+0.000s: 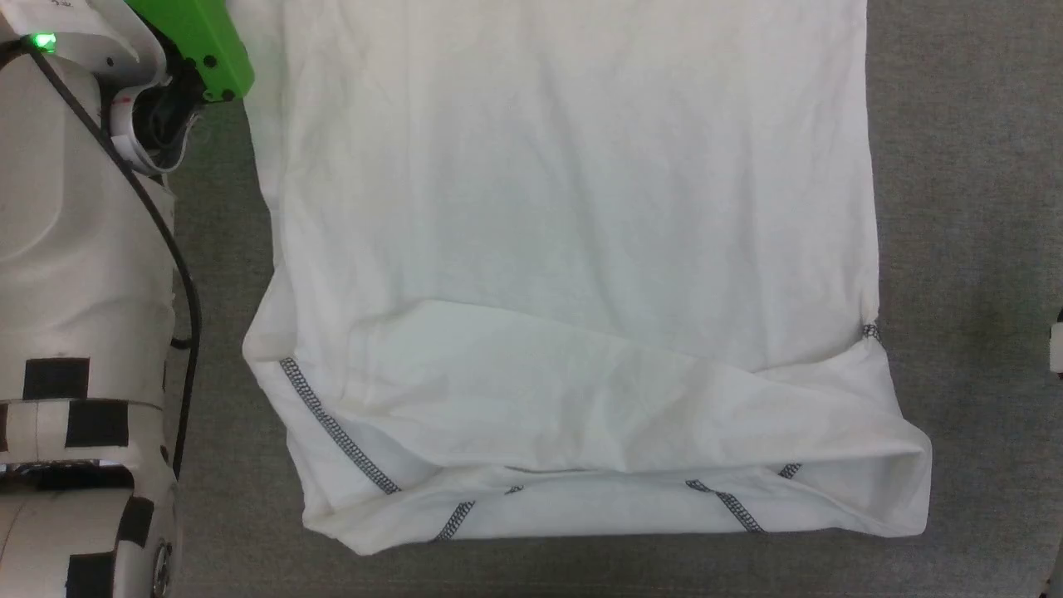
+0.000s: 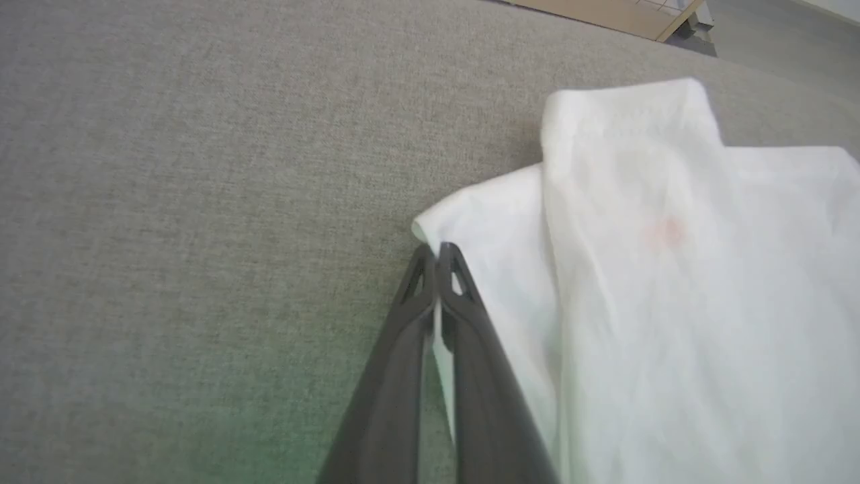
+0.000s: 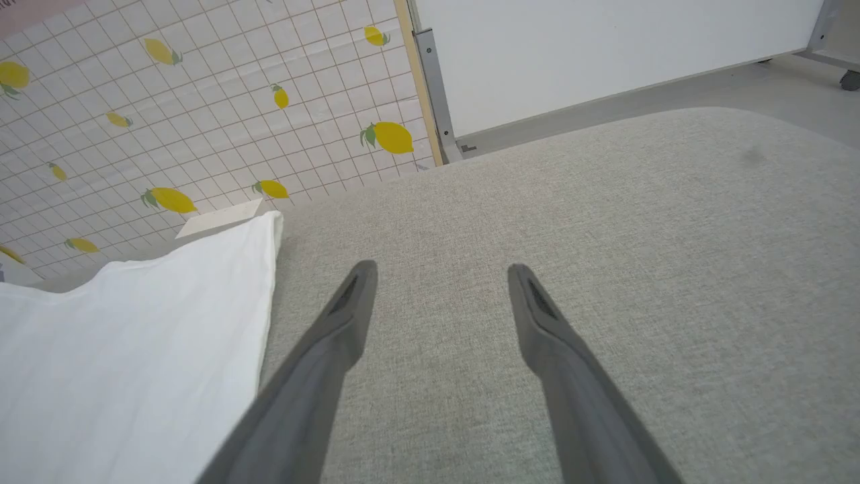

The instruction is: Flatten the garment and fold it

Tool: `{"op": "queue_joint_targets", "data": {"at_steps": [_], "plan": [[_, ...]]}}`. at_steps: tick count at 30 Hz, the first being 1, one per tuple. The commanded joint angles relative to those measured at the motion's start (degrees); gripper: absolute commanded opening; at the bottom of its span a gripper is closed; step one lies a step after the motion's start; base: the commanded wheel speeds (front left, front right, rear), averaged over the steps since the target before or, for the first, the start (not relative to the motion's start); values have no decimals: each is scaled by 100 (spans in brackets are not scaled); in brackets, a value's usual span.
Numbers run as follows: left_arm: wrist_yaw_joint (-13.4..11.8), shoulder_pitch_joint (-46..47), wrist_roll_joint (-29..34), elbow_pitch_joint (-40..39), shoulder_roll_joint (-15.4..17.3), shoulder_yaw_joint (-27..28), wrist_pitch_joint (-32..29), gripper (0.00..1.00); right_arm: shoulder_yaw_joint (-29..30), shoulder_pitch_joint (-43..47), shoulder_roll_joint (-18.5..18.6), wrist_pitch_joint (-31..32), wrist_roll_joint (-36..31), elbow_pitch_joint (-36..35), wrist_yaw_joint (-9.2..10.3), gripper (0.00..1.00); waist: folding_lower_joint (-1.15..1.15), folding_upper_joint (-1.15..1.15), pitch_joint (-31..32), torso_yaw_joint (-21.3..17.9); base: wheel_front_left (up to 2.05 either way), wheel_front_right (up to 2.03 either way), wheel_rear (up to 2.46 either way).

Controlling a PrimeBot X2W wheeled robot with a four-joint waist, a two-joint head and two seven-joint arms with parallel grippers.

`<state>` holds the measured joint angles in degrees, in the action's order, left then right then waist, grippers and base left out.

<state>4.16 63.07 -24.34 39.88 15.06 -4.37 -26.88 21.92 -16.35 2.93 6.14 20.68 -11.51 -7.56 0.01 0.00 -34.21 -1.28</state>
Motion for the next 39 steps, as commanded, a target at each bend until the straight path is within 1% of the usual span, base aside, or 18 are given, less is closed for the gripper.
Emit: {"op": "queue_joint_targets", "data": {"at_steps": [1, 4, 5, 7, 10, 13, 14, 15, 18, 20, 22, 23, 25, 28, 30, 34, 37, 39], "plan": [[-25, -62, -136, 16, -20, 100, 141, 0, -1, 31, -5, 7, -47, 24, 8, 100, -1, 0, 191, 94, 0, 0, 0], [-16, -67, -377, -5, -43, 355, 456, 0, 15, 57, -5, 31, -95, 84, 8, 100, -1, 0, 399, 166, 0, 0, 0], [-14, -81, -572, -16, -87, 542, 583, 0, 20, 66, -5, 38, -97, 114, 8, 100, -1, 0, 486, 197, 0, 0, 0], [6, -163, -767, -7, -50, 743, 692, 0, 24, 90, -5, 54, -100, 175, 8, 100, -1, 0, 646, 253, 0, 0, 0], [3, -378, -989, 16, 149, 1074, 864, 0, 24, 131, -5, 46, -86, 273, 8, 100, -1, 0, 874, 336, 0, 0, 0], [-60, -655, -1125, 29, 325, 1356, 1051, 0, 47, 197, -5, 36, -91, 367, 8, 100, -1, 0, 1088, 442, 0, 0, 0], [-111, -773, -1167, 28, 388, 1472, 1147, 0, 52, 225, -5, 31, -92, 400, 8, 100, -1, 0, 1175, 485, 0, 0, 0], [-240, -1094, -1189, 6, 596, 1694, 1322, 0, 61, 291, -5, 22, -93, 462, 8, 100, -1, 0, 1365, 571, 0, 0, 0], [-351, -1390, -1209, -43, 767, 1884, 1453, 0, 76, 351, -5, 21, -96, 509, 8, 100, -1, 0, 1539, 646, 0, 0, 0], [-335, -1566, -1277, -110, 855, 2000, 1484, 0, 62, 388, -5, 21, -84, 545, 8, 100, -1, 0, 1654, 673, 0, 0, 0], [-217, -1699, -1382, -242, 854, 2077, 1537, 0, 53, 425, -5, 14, -72, 591, 8, 100, -1, 0, 1760, 690, 0, 0, 0], [-83, -1866, -1466, -460, 804, 2104, 1610, 0, 40, 456, -5, -4, -43, 645, 8, 100, -1, 0, 1864, 692, 0, 0, 0], [52, -2055, -1572, -767, 702, 2086, 1641, 0, 41, 499, -5, -16, -32, 701, 8, 100, -1, 0, 1964, 698, 0, 0, 0], [183, -2335, -1655, -1351, 471, 1891, 1644, 0, 62, 580, -5, -35, -10, 763, 8, 100, -1, 0, 2105, 705, 0, 0, 0], [238, -2509, -1695, -1792, 212, 1608, 1562, 0, 85, 640, -5, -46, -5, 795, 8, 100, -1, 0, 2208, 703, 0, 0, 0], [289, -2773, -1764, -2580, -395, 886, 1334, 0, 123, 740, -5, -40, 9, 809, 8, 100, -1, 0, 2332, 663, 0, 0, 0], [305, -2927, -1685, -2983, -866, 126, 1159, 0, 129, 791, -5, -28, 31, 792, 8, 100, -1, 0, 2355, 575, 0, 0, 0], [312, -3003, -1633, -3085, -1032, -399, 1030, 0, 119, 816, -5, -18, 39, 771, 8, 100, -1, 0, 2343, 501, 0, 0, 0]]}}
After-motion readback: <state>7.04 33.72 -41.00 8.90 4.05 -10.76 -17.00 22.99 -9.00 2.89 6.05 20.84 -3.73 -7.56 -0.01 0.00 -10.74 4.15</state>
